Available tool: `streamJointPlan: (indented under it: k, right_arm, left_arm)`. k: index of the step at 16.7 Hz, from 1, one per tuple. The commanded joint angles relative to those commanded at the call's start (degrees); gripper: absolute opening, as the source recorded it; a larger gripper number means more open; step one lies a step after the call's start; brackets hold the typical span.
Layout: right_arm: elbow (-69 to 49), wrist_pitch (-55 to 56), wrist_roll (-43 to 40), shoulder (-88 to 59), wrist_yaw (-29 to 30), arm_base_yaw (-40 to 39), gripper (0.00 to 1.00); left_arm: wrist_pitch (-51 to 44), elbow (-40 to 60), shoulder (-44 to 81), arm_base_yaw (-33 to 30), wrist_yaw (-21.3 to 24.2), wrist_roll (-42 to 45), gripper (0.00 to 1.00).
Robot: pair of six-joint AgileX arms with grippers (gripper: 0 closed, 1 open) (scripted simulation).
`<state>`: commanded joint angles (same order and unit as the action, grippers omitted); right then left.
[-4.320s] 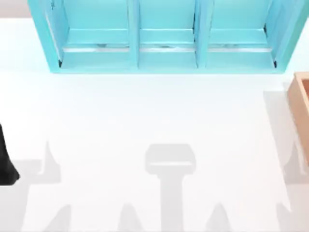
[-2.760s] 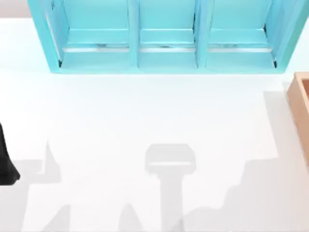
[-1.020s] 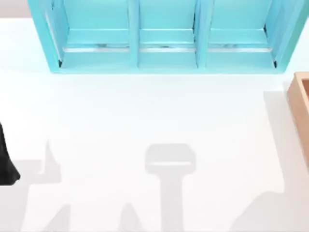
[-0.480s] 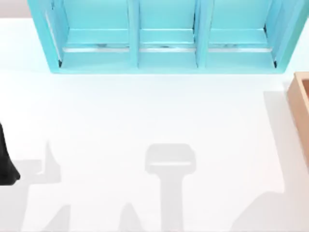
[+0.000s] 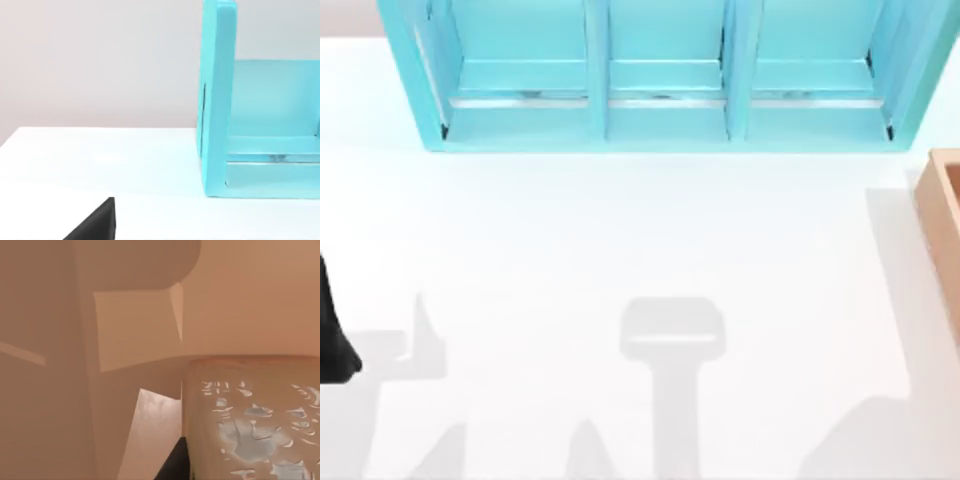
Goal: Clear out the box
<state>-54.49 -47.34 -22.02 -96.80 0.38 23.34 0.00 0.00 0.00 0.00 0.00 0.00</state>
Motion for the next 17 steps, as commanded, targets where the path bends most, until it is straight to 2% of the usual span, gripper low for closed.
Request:
streamJointPlan:
  k: [4, 12, 17]
  right_arm:
    - [-2.1, -2.2, 0.0, 0.3, 0.0, 0.1, 0.0]
    - [-19.8, -25.9, -0.5, 4.9, 0.0, 0.4, 0.0]
    - [-23.6, -30.2, -0.4, 6.7, 0.0, 0.3, 0.0]
  left_arm:
    - [0.0, 0.0, 0.0, 0.0, 0.0, 0.0, 1.0]
    - [0.0, 0.0, 0.0, 0.0, 0.0, 0.0, 1.0]
    - [0.0, 0.0, 0.0, 0.0, 0.0, 0.0, 1.0]
